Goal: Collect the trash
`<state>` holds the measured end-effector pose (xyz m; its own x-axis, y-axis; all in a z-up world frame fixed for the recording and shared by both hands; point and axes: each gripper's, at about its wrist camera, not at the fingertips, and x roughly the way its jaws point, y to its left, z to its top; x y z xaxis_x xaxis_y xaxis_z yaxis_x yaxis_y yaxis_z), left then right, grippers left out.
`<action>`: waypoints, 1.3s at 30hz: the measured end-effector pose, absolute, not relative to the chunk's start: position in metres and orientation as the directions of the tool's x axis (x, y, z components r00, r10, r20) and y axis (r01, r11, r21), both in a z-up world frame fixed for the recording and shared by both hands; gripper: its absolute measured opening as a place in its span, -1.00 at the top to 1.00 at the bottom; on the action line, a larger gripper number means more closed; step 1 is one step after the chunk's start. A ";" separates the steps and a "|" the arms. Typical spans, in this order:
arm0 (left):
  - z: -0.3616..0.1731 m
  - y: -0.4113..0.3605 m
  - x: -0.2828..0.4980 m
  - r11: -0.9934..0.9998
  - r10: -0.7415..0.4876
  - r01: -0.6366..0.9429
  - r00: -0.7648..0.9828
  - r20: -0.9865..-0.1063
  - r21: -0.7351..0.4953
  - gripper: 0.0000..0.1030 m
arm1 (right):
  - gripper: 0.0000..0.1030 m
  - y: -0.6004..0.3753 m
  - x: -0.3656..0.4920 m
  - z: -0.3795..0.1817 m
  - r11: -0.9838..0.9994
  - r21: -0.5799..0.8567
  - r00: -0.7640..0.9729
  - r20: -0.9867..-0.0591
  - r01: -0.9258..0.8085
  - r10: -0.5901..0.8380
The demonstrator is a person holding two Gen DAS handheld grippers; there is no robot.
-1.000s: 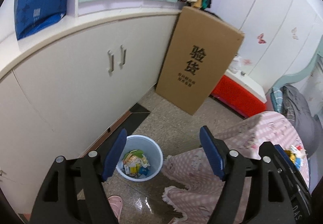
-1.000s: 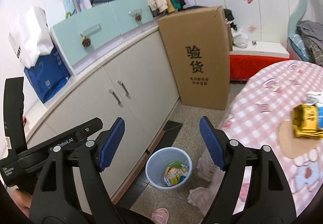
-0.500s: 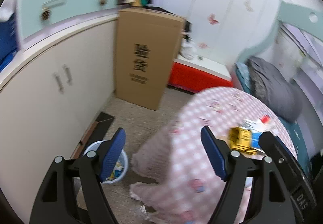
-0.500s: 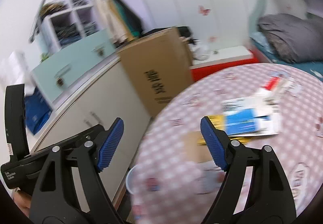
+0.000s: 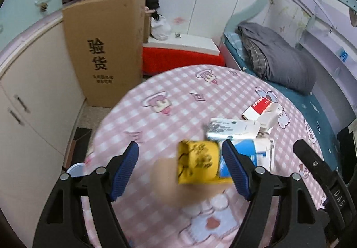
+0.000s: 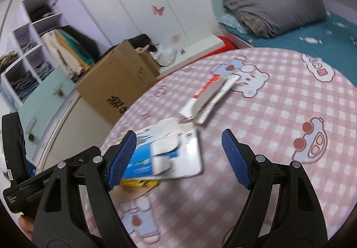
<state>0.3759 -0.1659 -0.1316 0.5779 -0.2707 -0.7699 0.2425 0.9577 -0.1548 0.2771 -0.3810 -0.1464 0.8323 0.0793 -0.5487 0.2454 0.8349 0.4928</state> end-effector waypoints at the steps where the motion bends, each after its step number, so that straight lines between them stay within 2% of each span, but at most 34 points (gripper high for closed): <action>1: -0.134 -0.170 0.382 0.957 -0.272 0.244 0.571 -0.775 -0.156 -0.47 | -0.51 -0.386 0.284 -0.150 0.828 0.499 0.826 -0.558 0.257 0.080; 7: -0.149 -0.186 0.419 0.947 -0.310 0.240 0.500 -0.809 -0.215 -0.47 | -0.51 -0.410 0.324 -0.176 0.765 0.568 0.791 -0.597 0.303 0.131; 12: -0.161 -0.194 0.431 0.938 -0.337 0.239 0.460 -0.821 -0.251 -0.47 | -0.50 -0.415 0.352 -0.184 0.762 0.569 0.769 -0.620 0.309 0.152; 14: -0.166 -0.198 0.431 0.931 -0.350 0.258 0.428 -0.833 -0.259 -0.47 | -0.18 -0.413 0.358 -0.184 0.778 0.549 0.761 -0.632 0.306 0.146; 15: -0.167 -0.200 0.428 0.927 -0.359 0.269 0.422 -0.833 -0.263 -0.47 | 0.31 -0.414 0.360 -0.185 0.779 0.549 0.757 -0.635 0.302 0.154; 16: -0.169 -0.202 0.427 0.923 -0.366 0.277 0.413 -0.834 -0.268 -0.47 | 0.57 -0.413 0.363 -0.188 0.780 0.551 0.747 -0.643 0.297 0.170; 21: -0.169 -0.203 0.419 0.913 -0.391 0.280 0.393 -0.832 -0.297 -0.46 | 0.80 -0.414 0.348 -0.176 0.814 0.508 0.776 -0.619 0.280 0.120; 31: -0.161 -0.198 0.393 0.910 -0.401 0.279 0.398 -0.825 -0.307 -0.46 | 0.84 -0.429 0.279 -0.142 0.876 0.391 0.834 -0.552 0.282 -0.022; 34: -0.154 -0.191 0.383 0.913 -0.402 0.253 0.432 -0.807 -0.319 -0.46 | 0.84 -0.434 0.262 -0.142 0.869 0.413 0.834 -0.552 0.273 0.001; 37: -0.147 -0.184 0.378 0.890 -0.456 0.240 0.417 -0.786 -0.389 -0.46 | 0.84 -0.434 0.245 -0.147 0.870 0.415 0.825 -0.564 0.265 0.018; 39: -0.147 -0.189 0.377 0.888 -0.458 0.258 0.404 -0.792 -0.382 -0.46 | 0.84 -0.428 0.232 -0.155 0.860 0.437 0.821 -0.569 0.264 0.038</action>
